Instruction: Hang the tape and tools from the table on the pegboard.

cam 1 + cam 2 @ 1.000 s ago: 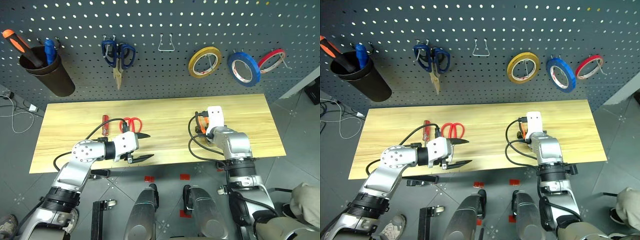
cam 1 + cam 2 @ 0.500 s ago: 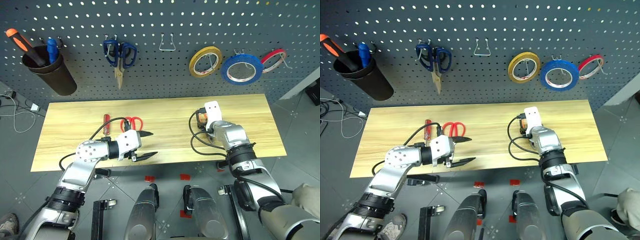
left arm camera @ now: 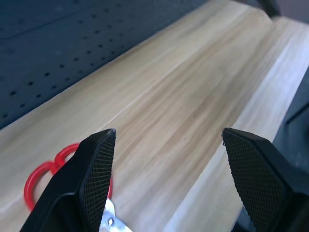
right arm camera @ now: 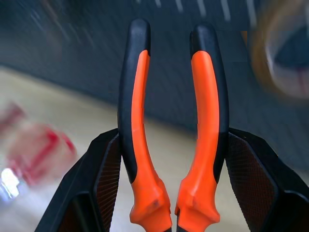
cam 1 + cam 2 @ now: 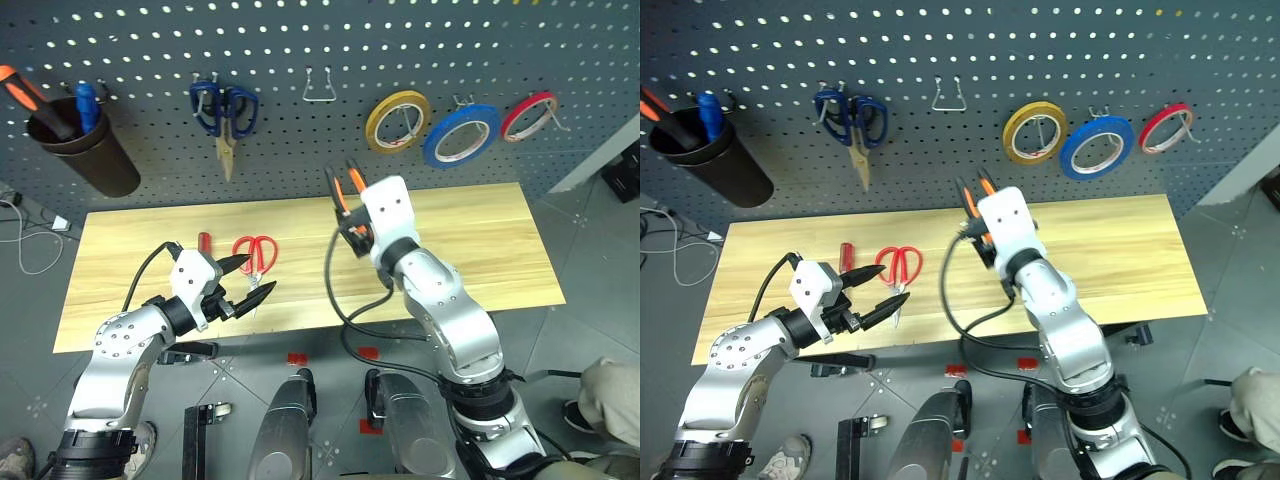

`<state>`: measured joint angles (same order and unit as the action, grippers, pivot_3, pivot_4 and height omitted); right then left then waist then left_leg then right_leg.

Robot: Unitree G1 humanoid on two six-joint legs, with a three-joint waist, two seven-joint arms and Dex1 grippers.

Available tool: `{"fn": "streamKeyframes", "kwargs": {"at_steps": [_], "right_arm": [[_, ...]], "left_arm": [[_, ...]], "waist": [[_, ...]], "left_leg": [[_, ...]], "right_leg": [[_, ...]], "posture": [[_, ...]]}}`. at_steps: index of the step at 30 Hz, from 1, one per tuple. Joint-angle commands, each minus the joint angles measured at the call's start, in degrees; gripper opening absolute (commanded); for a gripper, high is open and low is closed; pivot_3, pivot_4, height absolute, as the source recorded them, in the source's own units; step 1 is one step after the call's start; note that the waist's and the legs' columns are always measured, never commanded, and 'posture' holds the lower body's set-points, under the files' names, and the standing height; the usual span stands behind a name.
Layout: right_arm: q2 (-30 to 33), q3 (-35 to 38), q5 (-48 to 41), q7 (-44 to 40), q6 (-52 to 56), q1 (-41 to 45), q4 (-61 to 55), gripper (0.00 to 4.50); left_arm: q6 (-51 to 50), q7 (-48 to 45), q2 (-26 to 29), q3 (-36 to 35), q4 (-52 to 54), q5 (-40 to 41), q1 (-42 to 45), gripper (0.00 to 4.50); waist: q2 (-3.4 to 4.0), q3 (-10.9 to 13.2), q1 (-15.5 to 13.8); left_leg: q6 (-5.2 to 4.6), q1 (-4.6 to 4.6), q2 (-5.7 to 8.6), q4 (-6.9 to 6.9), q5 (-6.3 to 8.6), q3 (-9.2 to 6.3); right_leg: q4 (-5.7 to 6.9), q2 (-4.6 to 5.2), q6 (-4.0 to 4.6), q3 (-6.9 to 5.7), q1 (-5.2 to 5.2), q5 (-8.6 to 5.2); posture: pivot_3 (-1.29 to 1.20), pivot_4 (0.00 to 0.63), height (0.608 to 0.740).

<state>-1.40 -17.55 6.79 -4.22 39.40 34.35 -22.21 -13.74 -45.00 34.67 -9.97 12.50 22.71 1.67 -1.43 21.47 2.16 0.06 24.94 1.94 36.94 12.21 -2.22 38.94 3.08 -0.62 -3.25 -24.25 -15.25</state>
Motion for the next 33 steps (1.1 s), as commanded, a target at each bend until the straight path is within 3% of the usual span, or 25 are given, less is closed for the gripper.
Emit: {"fn": "streamKeyframes", "kwargs": {"at_steps": [1,8,16,27,33], "right_arm": [[-2.2,2.1,1.7,2.8,-14.3,12.4,6.2,2.89],[-1.7,6.1,2.2,4.8,-29.7,27.0,22.1,2.89],[-1.8,9.5,2.1,8.8,-47.2,40.4,46.8,2.89],[-2.5,12.2,1.4,11.9,-58.9,42.5,69.0,2.89],[-2.4,11.6,2.8,13.5,-59.8,38.0,70.2,2.89]], "left_arm": [[-5.2,3.2,0.1,-3.4,6.0,4.8,2.5,3.71],[-14.4,5.9,0.6,-2.9,9.4,10.2,11.1,3.71],[-16.8,6.4,-1.0,1.1,5.9,9.3,22.2,3.71],[-12.3,5.5,-1.7,3.3,1.3,4.6,23.5,3.71],[-11.0,5.3,-2.3,3.9,0.1,3.0,22.6,3.71]], "waist": [[0.0,0.0,-0.7],[-0.18,-0.1,-2.1],[-0.19,-0.1,-1.8],[-0.19,-0.1,-2.1],[-0.19,-0.1,-2.2]], "left_leg": [[0.08,0.0,0.0,0.02,-0.07,-0.01],[0.44,-0.02,0.03,-0.12,-0.37,-0.25],[0.48,0.04,0.04,-0.16,-0.4,-0.16],[0.51,0.03,0.0,-0.25,-0.42,-0.13],[0.53,0.02,0.0,-0.23,-0.44,-0.16]], "right_leg": [[0.01,0.0,0.0,-0.02,-0.01,0.01],[0.01,0.0,0.26,-0.33,0.09,0.15],[-0.03,0.01,0.3,-0.33,0.06,0.13],[-0.01,0.02,0.48,-0.37,0.04,0.03],[0.05,0.02,0.5,-0.38,0.05,0.02]], "posture": [[0.04,0.333,0.74],[0.06,0.328,0.74],[0.09,0.322,0.74],[0.13,0.354,0.74],[0.12,0.371,0.74]]}}
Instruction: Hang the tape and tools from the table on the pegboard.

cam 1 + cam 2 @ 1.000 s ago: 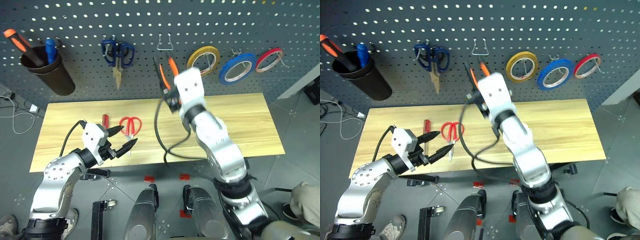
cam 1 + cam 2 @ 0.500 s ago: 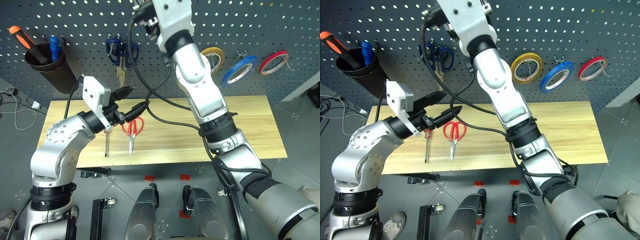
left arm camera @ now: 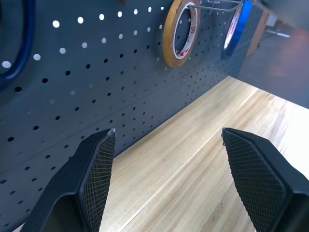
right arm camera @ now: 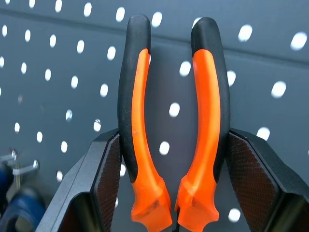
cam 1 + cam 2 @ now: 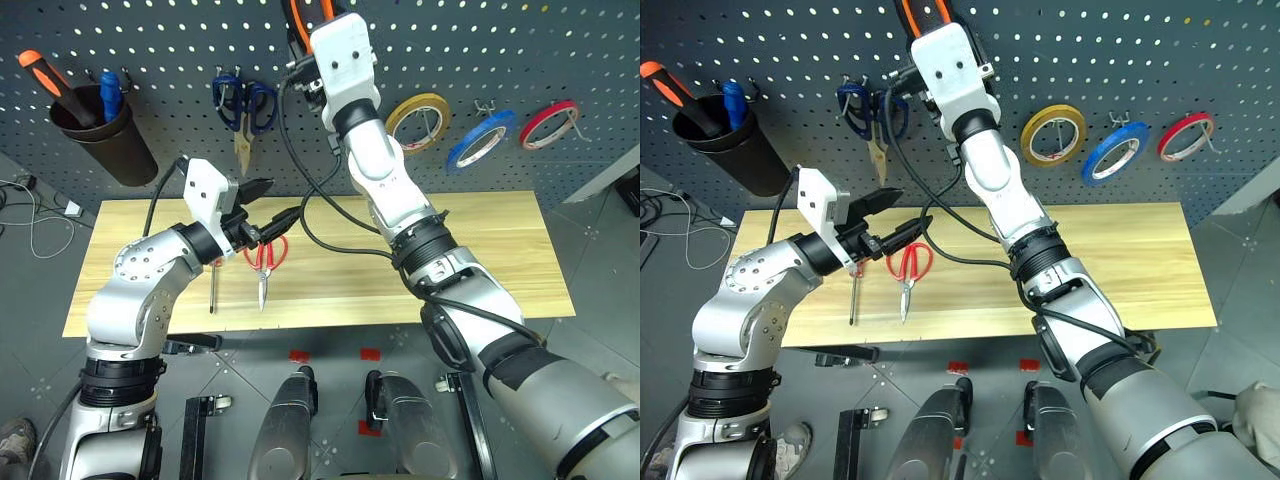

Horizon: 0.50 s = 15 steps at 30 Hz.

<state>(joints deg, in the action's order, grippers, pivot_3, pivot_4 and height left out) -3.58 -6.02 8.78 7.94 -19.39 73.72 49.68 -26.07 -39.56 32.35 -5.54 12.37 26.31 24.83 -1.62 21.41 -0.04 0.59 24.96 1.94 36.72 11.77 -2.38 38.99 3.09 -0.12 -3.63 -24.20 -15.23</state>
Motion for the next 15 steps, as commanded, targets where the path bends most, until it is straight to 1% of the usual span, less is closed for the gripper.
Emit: {"fn": "streamKeyframes", "kwargs": {"at_steps": [1,5,7,8,10,14,15], "right_arm": [[-0.3,0.2,0.8,1.5,0.3,-2.7,-2.8,2.89],[-1.7,2.9,-2.1,2.1,5.7,-7.7,-9.1,2.89],[-2.1,3.7,-2.9,1.9,8.1,-9.4,-12.6,3.63],[-2.3,3.9,-3.1,1.7,9.3,-10.0,-13.8,3.85],[-2.6,4.3,-4.0,1.0,12.4,-11.2,-16.6,4.47],[-2.4,4.0,-5.3,-1.5,19.6,-15.2,-24.9,4.5],[-2.3,3.9,-5.8,-2.5,21.6,-16.5,-27.3,4.5]], "left_arm": [[1.9,0.8,-0.3,-0.5,-0.3,-1.5,-0.9,3.71],[2.1,3.2,-1.2,-0.1,-1.4,-3.6,-2.5,3.71],[1.7,4.3,-2.0,0.4,-1.6,-4.4,-3.3,3.71],[1.8,4.5,-2.4,0.6,-1.8,-4.6,-3.4,3.71],[1.7,5.3,-2.9,1.3,-2.2,-5.7,-4.0,3.71],[0.8,8.0,-3.4,2.3,-2.9,-8.9,-5.8,4.49],[0.5,8.8,-3.5,2.5,-3.1,-9.7,-6.2,4.49]], "waist": [[0.0,0.0,0.0],[0.0,0.0,0.0],[0.0,0.0,0.0],[0.0,0.0,0.0],[0.01,0.0,-0.1],[0.02,0.0,0.1],[0.02,0.0,0.1]], "left_leg": [[0.0,-0.01,0.0,0.0,0.0,0.0],[0.0,-0.04,0.0,-0.02,0.0,-0.01],[0.0,-0.04,-0.01,-0.03,0.0,-0.01],[0.0,-0.04,-0.01,-0.03,0.0,-0.02],[-0.01,-0.03,0.0,-0.02,0.01,-0.02],[-0.01,-0.03,-0.01,-0.02,0.01,-0.01],[-0.02,-0.03,-0.01,-0.03,0.01,-0.02]], "right_leg": [[0.0,0.0,0.0,0.0,0.01,0.0],[0.01,0.0,0.0,0.02,0.01,0.0],[-0.01,0.0,0.0,0.01,0.01,0.0],[-0.01,-0.01,0.0,0.01,0.02,0.0],[-0.03,0.0,0.0,0.01,0.03,0.0],[-0.01,0.0,0.01,0.03,0.01,0.0],[-0.01,-0.01,0.01,0.02,0.0,0.0]], "posture": [[0.12,0.371,0.74],[0.1,0.373,0.74],[0.09,0.373,0.74],[0.08,0.373,0.74],[0.08,0.373,0.74],[0.07,0.373,0.74],[0.06,0.374,0.74]]}}
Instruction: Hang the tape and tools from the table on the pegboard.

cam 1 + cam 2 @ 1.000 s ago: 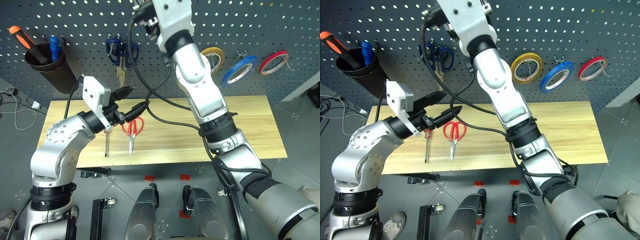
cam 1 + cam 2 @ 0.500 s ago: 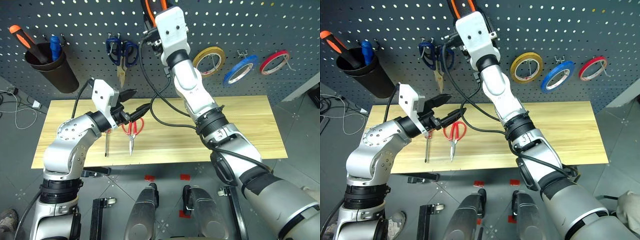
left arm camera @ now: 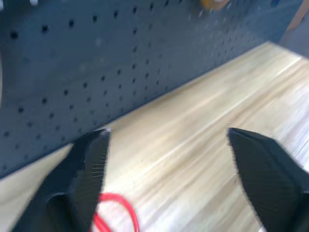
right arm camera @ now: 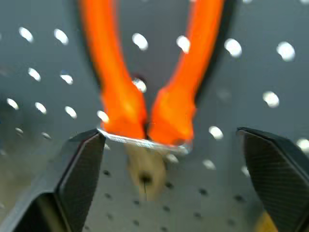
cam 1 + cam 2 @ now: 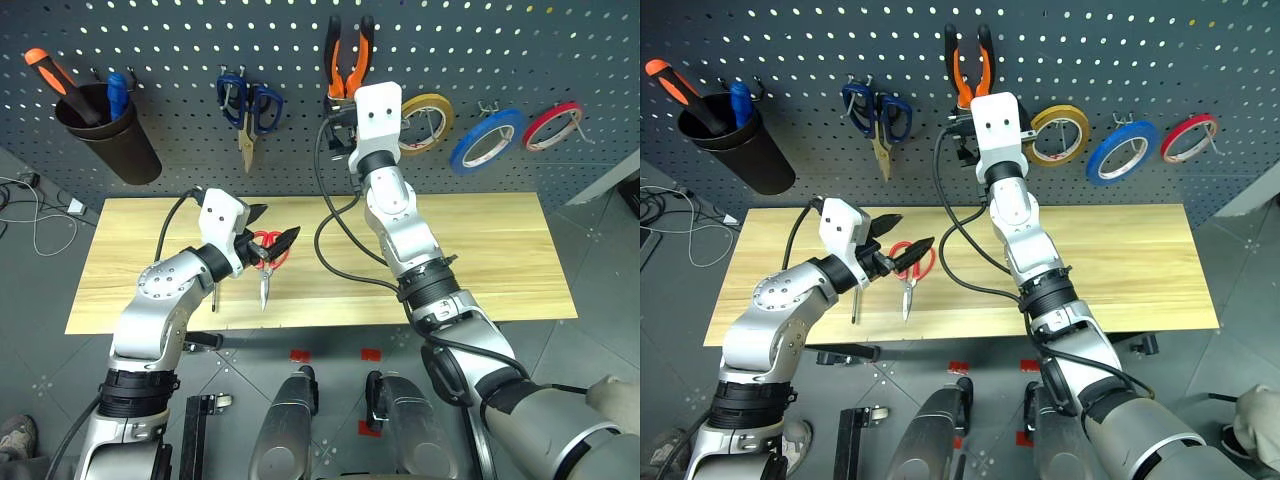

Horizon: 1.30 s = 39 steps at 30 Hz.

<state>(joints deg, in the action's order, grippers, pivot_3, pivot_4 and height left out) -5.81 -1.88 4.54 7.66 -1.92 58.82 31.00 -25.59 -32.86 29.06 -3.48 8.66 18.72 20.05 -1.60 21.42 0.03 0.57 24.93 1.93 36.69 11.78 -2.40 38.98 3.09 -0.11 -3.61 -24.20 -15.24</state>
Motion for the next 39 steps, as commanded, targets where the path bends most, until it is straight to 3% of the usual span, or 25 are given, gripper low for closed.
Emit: {"fn": "streamKeyframes", "kwargs": {"at_steps": [1,5,11,16,24,28,36,39], "right_arm": [[0.2,-0.7,-2.3,-3.9,6.8,-3.7,-12.4,4.5],[3.4,-4.5,-6.7,-14.0,19.7,-14.4,-30.6,4.5],[13.9,-11.0,-22.0,-30.7,42.6,-31.2,-56.3,4.5],[18.8,-12.9,-24.7,-33.5,48.0,-35.4,-61.6,4.5],[21.8,-15.8,-25.0,-36.5,48.6,-35.1,-62.5,4.5],[23.3,-15.1,-25.2,-37.7,48.9,-35.0,-62.4,4.5],[25.4,-11.2,-29.1,-39.3,52.2,-34.8,-62.5,4.5],[26.4,-11.5,-27.8,-38.6,51.3,-34.7,-62.5,4.5]], "left_arm": [[-0.7,3.5,-0.4,0.5,0.7,-3.1,-2.2,4.49],[-9.5,9.0,-0.9,1.5,3.1,-5.5,-6.3,4.49],[-16.9,16.4,-3.9,1.8,2.3,-8.5,-9.4,4.49],[-17.2,22.0,-9.3,3.3,-6.0,-11.7,-6.3,4.49],[-16.9,28.0,-17.8,1.5,-19.0,-13.0,-0.2,4.49],[-17.7,29.7,-19.1,-1.1,-23.7,-12.8,2.1,3.65],[-17.6,27.2,-17.7,-1.6,-27.0,-12.9,3.7,1.25],[-17.0,26.2,-17.0,-1.4,-27.3,-13.1,4.0,1.14]], "waist": [[0.0,0.0,0.1],[0.0,0.0,0.1],[0.02,0.0,0.1],[0.01,0.0,-0.1],[-0.05,0.0,-0.1],[-0.07,0.0,-0.1],[0.01,-0.2,0.0],[0.09,-0.4,0.0]], "left_leg": [[0.0,0.0,0.0,-0.02,0.0,0.0],[-0.04,0.0,0.0,-0.1,0.02,0.02],[-0.3,0.0,-0.02,-0.12,0.18,-0.08],[-0.31,-0.02,-0.02,-0.07,0.19,-0.14],[-0.3,-0.02,-0.03,0.06,0.18,-0.2],[-0.3,-0.03,0.0,0.1,0.18,-0.19],[-0.29,-0.09,0.0,0.15,0.18,-0.19],[-0.28,-0.09,0.0,0.15,0.18,-0.2]], "right_leg": [[0.0,0.0,0.0,0.0,0.0,0.0],[-0.07,0.0,-0.01,0.04,0.0,-0.01],[-0.1,0.0,-0.03,0.0,0.02,-0.03],[-0.06,0.0,-0.29,-0.08,0.05,-0.17],[0.01,-0.01,-0.34,-0.19,0.13,-0.18],[0.0,0.01,-0.38,-0.18,0.16,-0.15],[0.03,0.01,-0.39,-0.17,0.22,-0.15],[0.02,0.01,-0.4,-0.19,0.22,-0.15]], "posture": [[0.06,0.374,0.74],[0.05,0.374,0.74],[0.03,0.376,0.74],[0.04,0.373,0.74],[0.02,0.368,0.74],[0.0,0.364,0.74],[-0.02,0.352,0.74],[-0.02,0.347,0.74]]}}
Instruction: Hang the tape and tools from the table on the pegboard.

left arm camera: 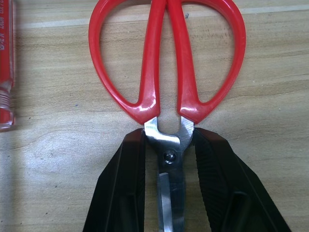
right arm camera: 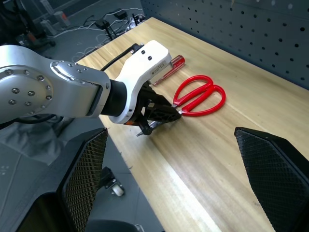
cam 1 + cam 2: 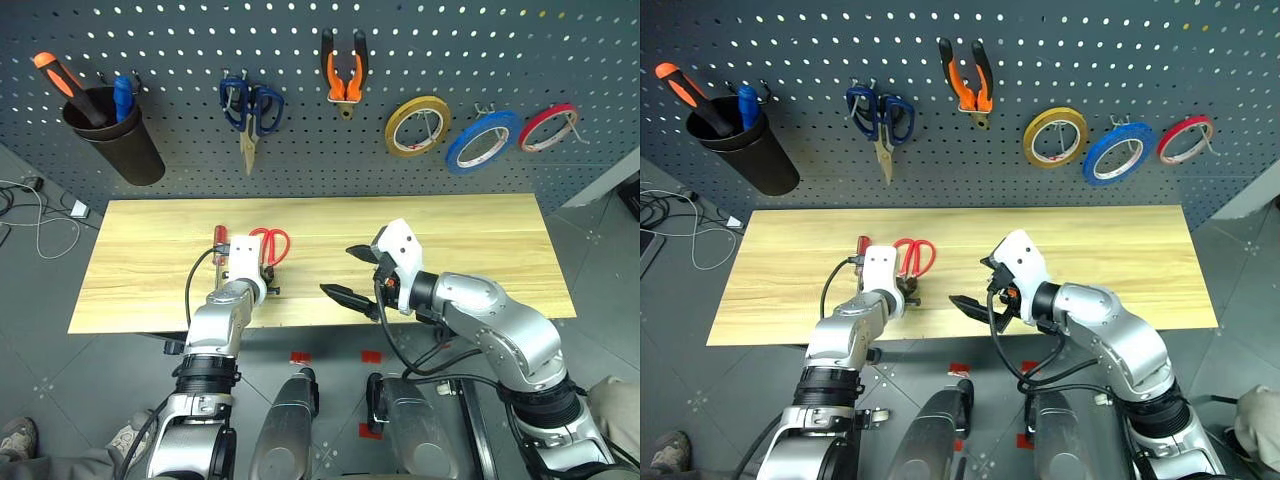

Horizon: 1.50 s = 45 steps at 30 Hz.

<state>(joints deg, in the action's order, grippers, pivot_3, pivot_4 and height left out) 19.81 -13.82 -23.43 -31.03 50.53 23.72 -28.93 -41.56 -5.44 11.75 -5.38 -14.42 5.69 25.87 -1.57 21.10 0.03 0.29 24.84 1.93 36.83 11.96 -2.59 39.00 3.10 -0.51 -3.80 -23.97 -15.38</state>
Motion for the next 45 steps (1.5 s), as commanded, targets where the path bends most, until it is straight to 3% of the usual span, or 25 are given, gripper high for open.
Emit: {"fn": "streamKeyframes", "kwargs": {"at_steps": [1,5,8,16,22,30,43,45], "right_arm": [[1.5,0.0,1.0,0.0,-2.0,0.3,-2.7,4.5],[4.3,-1.1,3.4,-0.5,-5.6,-0.9,-4.9,4.5],[6.1,-0.5,3.9,-0.8,-7.1,-1.8,-7.0,4.5],[7.9,2.0,4.4,-0.4,-13.0,-5.0,-11.4,4.5],[5.8,5.6,2.7,0.3,-15.7,-4.6,-10.7,4.5],[2.6,7.3,2.8,0.5,-17.0,0.7,-5.6,4.5],[2.2,6.6,4.1,1.3,-16.8,2.9,-4.1,4.5],[2.0,6.1,4.1,1.5,-16.7,3.2,-3.9,4.5]], "left_arm": [[-0.7,-1.7,0.6,0.7,-3.9,-0.2,-2.0,1.14],[4.3,-4.5,3.1,2.5,2.5,-1.3,-5.1,1.14],[15.1,-6.7,7.2,6.0,11.0,-5.2,-10.8,1.14],[35.2,-4.5,12.3,5.0,32.3,-12.3,-27.8,1.14],[35.7,-2.7,11.6,0.2,43.9,-12.9,-26.8,1.14],[36.8,-4.1,14.6,-1.5,38.7,-13.4,-11.9,1.14],[37.9,-3.8,12.1,1.8,19.7,-14.0,-3.4,1.14],[36.6,-4.2,10.8,2.3,16.1,-13.1,-1.5,1.86]], "waist": [[0.08,-0.1,0.0],[0.07,-0.4,0.2],[0.05,-0.4,0.5],[0.01,-0.4,0.1],[0.0,-0.4,-0.2],[-0.05,-0.5,0.0],[-0.06,-0.5,0.2],[-0.06,-0.5,0.1]], "left_leg": [[0.0,0.0,0.0,0.0,0.0,0.0],[0.0,0.0,0.0,0.0,0.0,0.02],[0.1,0.04,-0.03,-0.07,0.02,0.09],[0.3,0.13,-0.07,-0.21,-0.03,0.06],[0.06,0.19,-0.07,-0.18,0.11,-0.01],[0.05,0.18,-0.05,0.04,0.1,0.02],[0.1,0.17,-0.05,0.09,0.07,0.04],[0.09,0.17,-0.05,0.13,0.07,0.04]], "right_leg": [[0.0,0.0,0.0,0.0,0.0,0.0],[-0.01,0.0,-0.01,0.02,0.0,-0.01],[-0.06,0.0,0.05,0.07,-0.08,0.03],[-0.42,0.01,0.3,0.02,-0.08,0.14],[-0.43,0.0,0.03,-0.09,-0.07,-0.01],[-0.11,-0.04,0.03,-0.08,-0.07,0.0],[-0.08,-0.04,0.3,-0.08,-0.08,0.15],[-0.06,-0.04,0.3,-0.07,-0.07,0.16]], "posture": [[-0.02,0.345,0.74],[-0.03,0.334,0.74],[-0.05,0.327,0.74],[-0.05,0.312,0.74],[-0.03,0.304,0.74],[-0.02,0.301,0.74],[-0.04,0.311,0.74],[-0.04,0.311,0.74]]}}
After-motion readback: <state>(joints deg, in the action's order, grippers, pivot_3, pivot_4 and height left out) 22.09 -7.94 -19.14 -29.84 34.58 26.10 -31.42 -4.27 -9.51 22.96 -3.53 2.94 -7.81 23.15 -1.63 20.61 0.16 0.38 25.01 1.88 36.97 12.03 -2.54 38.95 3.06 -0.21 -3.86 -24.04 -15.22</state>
